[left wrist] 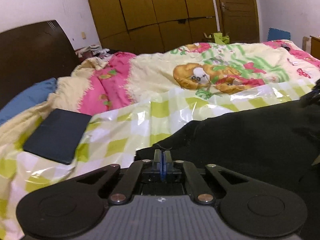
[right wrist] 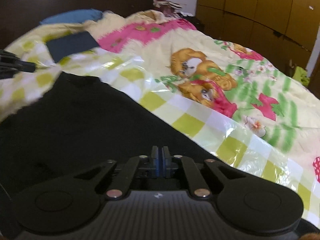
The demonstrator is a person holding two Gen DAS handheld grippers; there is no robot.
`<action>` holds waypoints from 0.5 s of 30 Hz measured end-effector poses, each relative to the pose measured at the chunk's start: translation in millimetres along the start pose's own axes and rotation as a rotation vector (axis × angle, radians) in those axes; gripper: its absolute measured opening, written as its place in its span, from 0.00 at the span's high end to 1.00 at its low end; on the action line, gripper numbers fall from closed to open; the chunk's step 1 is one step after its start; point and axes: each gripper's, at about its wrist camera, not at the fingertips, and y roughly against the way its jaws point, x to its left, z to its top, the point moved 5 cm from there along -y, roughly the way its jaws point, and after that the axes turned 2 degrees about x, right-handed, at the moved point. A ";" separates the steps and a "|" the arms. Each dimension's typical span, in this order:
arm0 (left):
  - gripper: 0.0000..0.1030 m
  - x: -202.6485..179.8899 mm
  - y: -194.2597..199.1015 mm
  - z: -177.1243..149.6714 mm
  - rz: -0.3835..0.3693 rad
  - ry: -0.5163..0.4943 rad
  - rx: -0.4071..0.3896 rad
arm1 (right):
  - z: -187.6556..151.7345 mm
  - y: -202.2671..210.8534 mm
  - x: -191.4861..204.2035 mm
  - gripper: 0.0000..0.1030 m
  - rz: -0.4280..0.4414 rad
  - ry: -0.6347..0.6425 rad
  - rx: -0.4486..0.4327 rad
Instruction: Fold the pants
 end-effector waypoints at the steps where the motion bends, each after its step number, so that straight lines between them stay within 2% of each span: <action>1: 0.72 -0.3 -12.6 -1.7 0.008 -0.015 0.012 | 1.1 -11.2 -2.9 0.56 0.001 -0.004 0.004; 2: 0.63 0.0 -24.3 -2.6 0.012 -0.034 0.023 | 3.4 -23.5 -5.5 0.39 0.012 0.006 0.014; 3: 0.57 0.9 -34.7 -4.1 0.019 -0.053 0.036 | 5.6 -35.3 -8.1 0.35 0.014 0.031 0.030; 5: 0.37 8.6 -55.0 -3.5 0.027 -0.060 0.047 | 10.9 -56.3 -17.3 0.32 -0.003 0.054 0.048; 7: 0.29 16.8 -71.9 -1.3 0.018 -0.038 0.056 | 13.7 -76.2 -29.7 0.30 -0.007 0.023 0.066; 8: 0.20 19.3 -79.5 -1.1 0.004 -0.031 0.063 | 12.4 -85.7 -34.5 0.29 -0.003 0.007 0.083; 10: 0.10 21.7 -94.3 -0.9 -0.028 -0.013 0.090 | 4.5 -102.1 -35.9 0.29 0.037 -0.009 0.132; 12: 0.10 18.5 -107.9 -2.5 -0.049 -0.014 0.127 | -0.8 -105.7 -32.8 0.30 0.034 0.015 0.120; 13: 0.12 14.8 -115.6 -4.6 -0.033 -0.028 0.158 | -2.4 -105.2 -33.4 0.33 0.032 0.000 0.117; 14: 0.25 10.7 -120.4 -6.8 -0.020 -0.044 0.181 | -3.1 -103.1 -34.3 0.50 0.030 -0.017 0.117; 15: 0.34 6.3 -123.4 -8.6 0.013 -0.070 0.202 | -2.7 -99.7 -33.4 0.65 0.014 -0.018 0.119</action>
